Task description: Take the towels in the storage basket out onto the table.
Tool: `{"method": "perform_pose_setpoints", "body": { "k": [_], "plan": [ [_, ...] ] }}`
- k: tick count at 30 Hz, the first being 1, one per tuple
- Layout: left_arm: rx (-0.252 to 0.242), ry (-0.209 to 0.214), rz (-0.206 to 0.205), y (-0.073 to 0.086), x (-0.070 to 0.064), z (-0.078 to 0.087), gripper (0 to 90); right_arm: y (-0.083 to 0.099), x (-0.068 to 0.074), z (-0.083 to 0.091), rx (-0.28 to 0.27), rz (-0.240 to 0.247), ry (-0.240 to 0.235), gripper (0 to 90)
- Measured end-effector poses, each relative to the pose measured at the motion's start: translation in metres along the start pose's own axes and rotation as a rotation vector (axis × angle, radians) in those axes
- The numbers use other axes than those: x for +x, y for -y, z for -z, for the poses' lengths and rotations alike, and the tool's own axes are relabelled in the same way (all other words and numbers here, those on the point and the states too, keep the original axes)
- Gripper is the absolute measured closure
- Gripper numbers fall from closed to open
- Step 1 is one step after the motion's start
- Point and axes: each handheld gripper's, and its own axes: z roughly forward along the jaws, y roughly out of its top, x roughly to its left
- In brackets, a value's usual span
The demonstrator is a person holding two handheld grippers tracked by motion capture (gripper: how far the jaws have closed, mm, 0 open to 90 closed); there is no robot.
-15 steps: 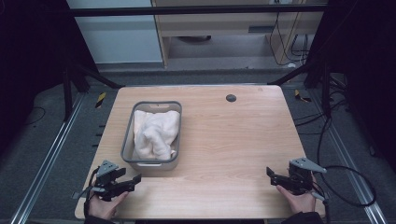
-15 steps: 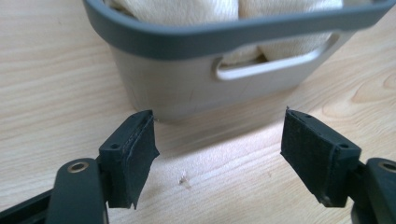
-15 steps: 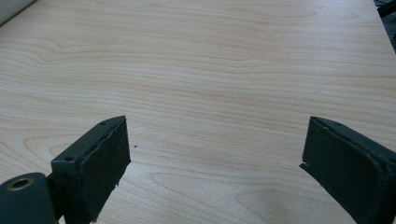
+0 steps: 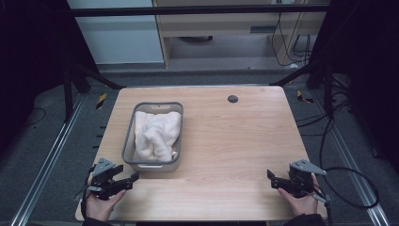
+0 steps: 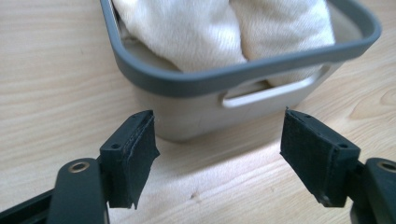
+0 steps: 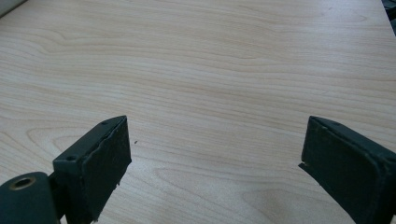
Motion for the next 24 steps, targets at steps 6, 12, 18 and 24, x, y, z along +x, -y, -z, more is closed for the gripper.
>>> {"method": "perform_pose_setpoints", "body": {
  "k": [6,12,18,24],
  "plan": [
    [-0.031,0.013,-0.003,-0.009,-0.002,0.008,26.5,0.001,0.001,0.0,0.005,0.006,0.0,8.3],
    [-0.051,0.021,-0.004,-0.015,-0.004,0.012,26.2,0.001,0.001,-0.001,0.008,0.019,0.002,8.7],
    [-0.064,0.022,-0.005,-0.023,-0.002,0.016,26.1,0.001,0.003,-0.002,0.016,0.021,-0.001,8.7],
    [-0.069,0.025,-0.011,-0.032,-0.002,0.019,26.0,0.002,0.003,-0.003,0.02,0.034,0.003,8.6]
  ]
}}
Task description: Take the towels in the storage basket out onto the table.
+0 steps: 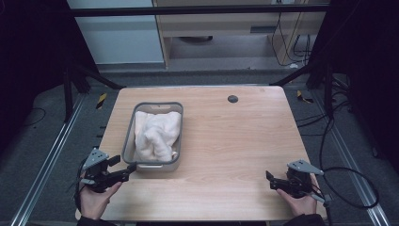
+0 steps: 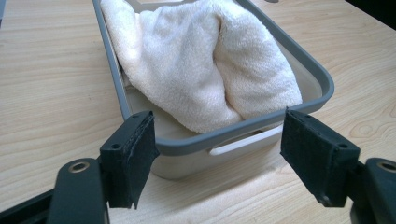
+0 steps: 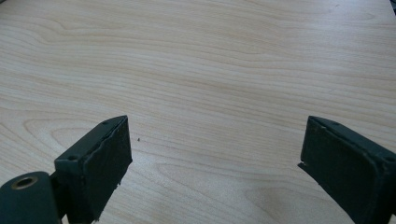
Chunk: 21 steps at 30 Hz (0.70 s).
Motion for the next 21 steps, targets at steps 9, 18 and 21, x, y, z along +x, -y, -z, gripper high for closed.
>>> {"method": "perform_pose_setpoints", "body": {
  "k": [9,18,21],
  "plan": [
    [-0.01,0.008,-0.017,-0.016,-0.002,0.0,25.1,0.0,0.001,0.0,0.001,-0.002,-0.004,8.9],
    [-0.015,0.019,-0.03,-0.031,-0.004,-0.001,24.5,0.0,0.001,0.0,0.001,0.008,-0.003,9.0],
    [-0.011,0.018,-0.034,-0.036,-0.004,-0.001,24.2,0.0,0.001,0.0,0.001,0.009,-0.003,9.0]
  ]
}}
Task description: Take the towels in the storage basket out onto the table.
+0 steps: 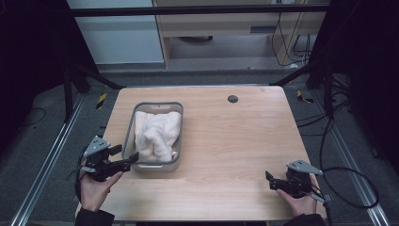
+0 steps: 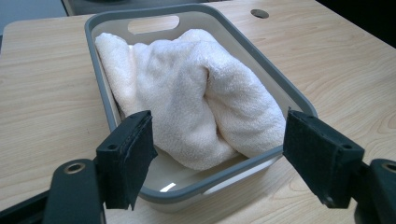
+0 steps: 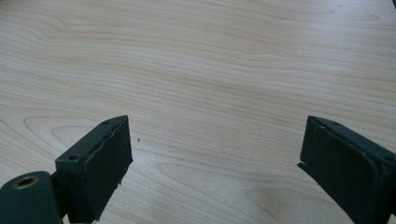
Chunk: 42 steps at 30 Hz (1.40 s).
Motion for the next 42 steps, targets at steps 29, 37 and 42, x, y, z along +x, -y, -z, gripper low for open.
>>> {"method": "perform_pose_setpoints", "body": {
  "k": [29,37,42],
  "plan": [
    [0.092,0.0,-0.076,-0.045,-0.005,-0.019,23.9,0.0,0.0,-0.002,0.008,0.009,0.0,8.7],
    [0.112,0.006,-0.096,-0.055,-0.01,-0.029,23.9,0.0,0.0,-0.002,0.012,0.008,-0.001,8.7],
    [0.145,0.006,-0.115,-0.061,-0.012,-0.037,23.7,0.0,0.0,-0.002,0.012,0.01,-0.001,8.7]
  ]
}}
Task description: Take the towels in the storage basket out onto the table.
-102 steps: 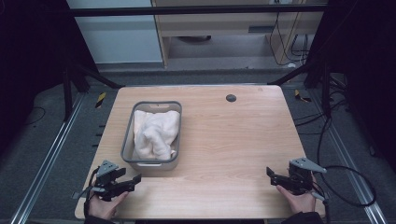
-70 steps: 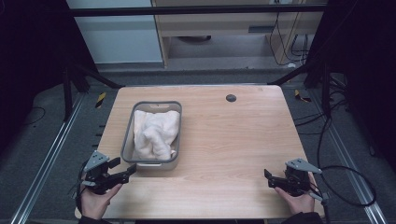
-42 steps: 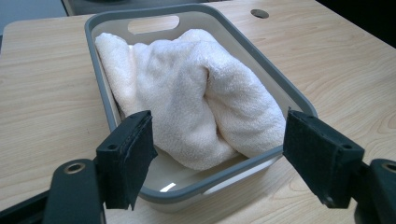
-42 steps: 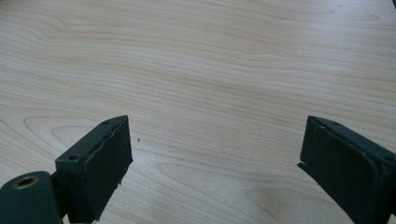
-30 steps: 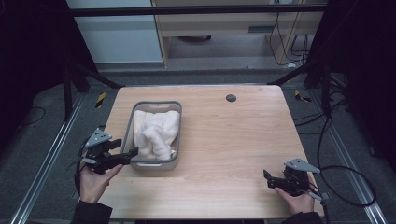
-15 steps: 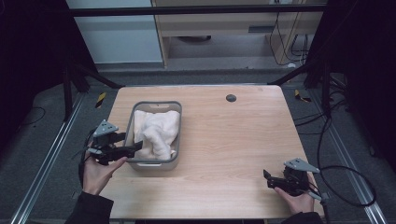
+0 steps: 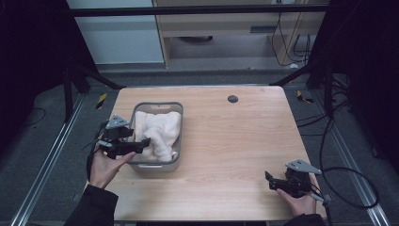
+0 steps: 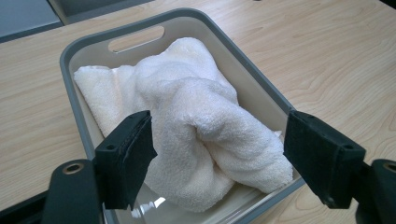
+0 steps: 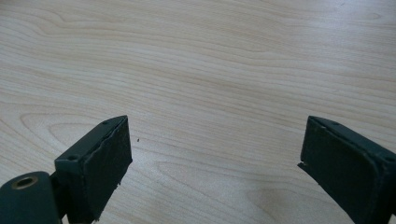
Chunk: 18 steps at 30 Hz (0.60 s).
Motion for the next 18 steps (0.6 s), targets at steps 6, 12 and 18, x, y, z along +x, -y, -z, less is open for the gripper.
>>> {"method": "perform_pose_setpoints", "body": {
  "k": [6,12,18],
  "plan": [
    [0.026,0.0,-0.011,-0.006,-0.001,-0.007,23.4,0.0,0.0,0.0,0.003,0.001,-0.001,8.8],
    [0.04,-0.002,-0.02,-0.012,-0.002,-0.013,23.4,0.0,0.0,-0.001,0.004,0.003,0.003,8.8],
    [0.069,-0.007,-0.029,-0.019,-0.001,-0.021,23.3,0.0,0.0,-0.001,0.006,0.002,0.003,8.8]
  ]
}}
